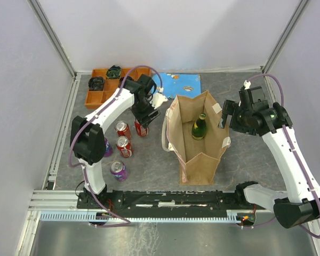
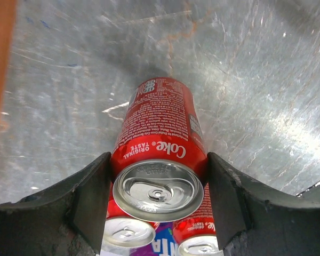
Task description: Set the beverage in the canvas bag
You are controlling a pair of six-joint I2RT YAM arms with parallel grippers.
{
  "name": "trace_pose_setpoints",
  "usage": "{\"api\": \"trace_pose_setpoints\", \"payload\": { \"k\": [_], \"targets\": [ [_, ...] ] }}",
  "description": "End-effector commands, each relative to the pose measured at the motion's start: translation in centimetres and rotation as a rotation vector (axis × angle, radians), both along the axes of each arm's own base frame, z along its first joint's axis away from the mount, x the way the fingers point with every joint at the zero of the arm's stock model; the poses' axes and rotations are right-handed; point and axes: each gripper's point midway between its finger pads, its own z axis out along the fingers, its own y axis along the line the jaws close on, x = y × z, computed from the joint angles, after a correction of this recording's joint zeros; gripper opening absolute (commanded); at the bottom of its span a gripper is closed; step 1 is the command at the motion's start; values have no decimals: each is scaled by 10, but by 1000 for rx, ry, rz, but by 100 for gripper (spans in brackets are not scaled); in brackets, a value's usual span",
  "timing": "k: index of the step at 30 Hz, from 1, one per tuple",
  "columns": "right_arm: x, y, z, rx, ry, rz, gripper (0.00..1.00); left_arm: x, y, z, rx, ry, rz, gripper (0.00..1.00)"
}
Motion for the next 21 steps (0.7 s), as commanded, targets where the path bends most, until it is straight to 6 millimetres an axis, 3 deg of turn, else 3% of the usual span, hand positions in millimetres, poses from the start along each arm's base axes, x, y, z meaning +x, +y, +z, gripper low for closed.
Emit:
{"api": "trace_pose_setpoints", "payload": {
  "k": [1,2,3,8,13,17,21],
  "targets": [
    [8,-3,13,-5,-50,-11,99,45,-13,87,-77,-221,9,3],
    [8,-3,13,-3,-52,-13,99,47,-12,94,-76,-230,15,3],
    [8,-3,14,-2,-54,-12,99,59,-15,119,-101,-292,23,3],
    [8,-2,13,2,-58,-12,99,84,-25,197,-179,-475,48,3],
    [8,1,12,20,-60,-11,99,82,-53,272,-340,-711,33,3],
    [8,3,11,33,-62,-10,99,44,-90,330,-580,-829,-56,3],
    [5,3,12,39,-64,-13,99,-6,-121,356,-732,-800,-176,3]
  ]
}}
